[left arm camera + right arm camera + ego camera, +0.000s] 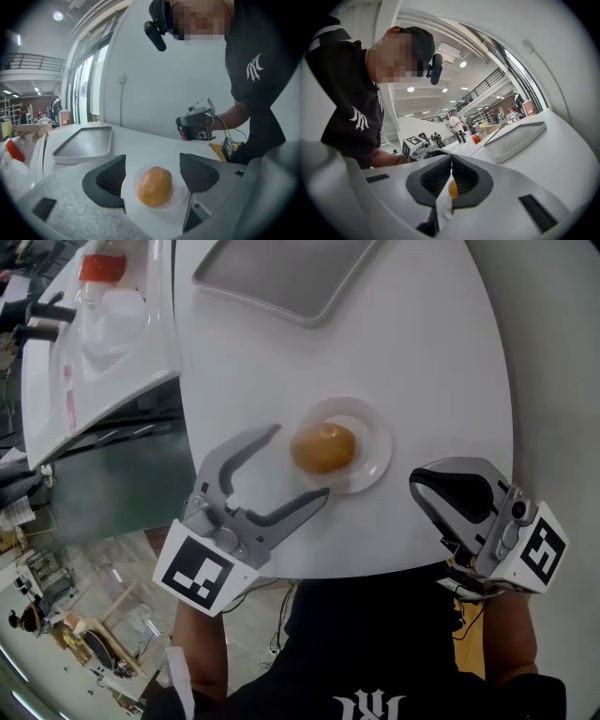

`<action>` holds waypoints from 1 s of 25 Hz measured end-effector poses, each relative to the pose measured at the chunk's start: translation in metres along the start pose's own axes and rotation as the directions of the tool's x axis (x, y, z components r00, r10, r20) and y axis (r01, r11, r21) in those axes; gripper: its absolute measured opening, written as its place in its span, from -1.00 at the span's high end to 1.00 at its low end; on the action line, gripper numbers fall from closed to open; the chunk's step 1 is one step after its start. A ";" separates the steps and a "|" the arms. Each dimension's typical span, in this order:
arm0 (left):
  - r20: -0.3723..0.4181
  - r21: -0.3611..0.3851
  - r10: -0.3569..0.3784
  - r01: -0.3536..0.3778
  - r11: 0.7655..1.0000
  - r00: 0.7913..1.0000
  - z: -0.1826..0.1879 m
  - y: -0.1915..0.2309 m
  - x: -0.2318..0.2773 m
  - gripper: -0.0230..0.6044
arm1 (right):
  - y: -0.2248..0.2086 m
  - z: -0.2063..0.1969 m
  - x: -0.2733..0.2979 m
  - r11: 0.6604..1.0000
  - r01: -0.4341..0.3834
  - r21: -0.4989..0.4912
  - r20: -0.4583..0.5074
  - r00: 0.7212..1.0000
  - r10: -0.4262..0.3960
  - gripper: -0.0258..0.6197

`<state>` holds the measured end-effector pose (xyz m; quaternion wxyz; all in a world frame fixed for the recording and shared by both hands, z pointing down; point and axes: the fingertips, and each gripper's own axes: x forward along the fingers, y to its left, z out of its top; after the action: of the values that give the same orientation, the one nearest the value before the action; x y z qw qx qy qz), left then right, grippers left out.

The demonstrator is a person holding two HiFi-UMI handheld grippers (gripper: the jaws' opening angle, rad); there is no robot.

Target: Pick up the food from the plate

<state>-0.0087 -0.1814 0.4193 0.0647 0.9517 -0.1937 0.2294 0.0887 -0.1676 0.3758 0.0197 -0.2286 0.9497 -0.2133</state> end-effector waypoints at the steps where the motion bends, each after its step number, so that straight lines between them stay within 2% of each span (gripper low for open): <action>1: -0.006 0.012 -0.006 0.006 1.000 1.000 0.000 0.001 0.005 -0.14 | -0.005 0.000 0.000 1.000 0.001 0.002 -0.001 1.000 -0.001 0.91; 4: -0.023 0.032 -0.028 0.029 0.999 0.999 -0.004 0.003 0.015 -0.37 | -0.012 0.000 0.002 1.000 0.003 0.014 0.007 1.000 -0.003 0.91; 8: -0.050 0.024 -0.055 0.057 0.998 0.997 -0.015 0.003 0.030 -0.51 | -0.018 -0.006 0.003 1.000 -0.001 0.026 0.007 1.000 0.001 0.91; 13: -0.084 0.051 -0.051 0.055 0.997 0.995 -0.027 0.005 0.048 -0.70 | -0.030 -0.010 0.000 1.000 0.007 0.030 0.008 1.000 -0.007 0.91; 25: -0.182 0.087 -0.089 0.107 0.990 0.979 -0.057 -0.005 0.065 -0.71 | -0.035 -0.013 -0.006 0.999 0.037 0.018 0.024 0.999 -0.037 0.91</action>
<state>0.0229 -0.1866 0.4997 0.0470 0.9378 -0.1286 0.3191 0.1073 -0.1878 0.4014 0.0295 -0.2486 0.9431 -0.2190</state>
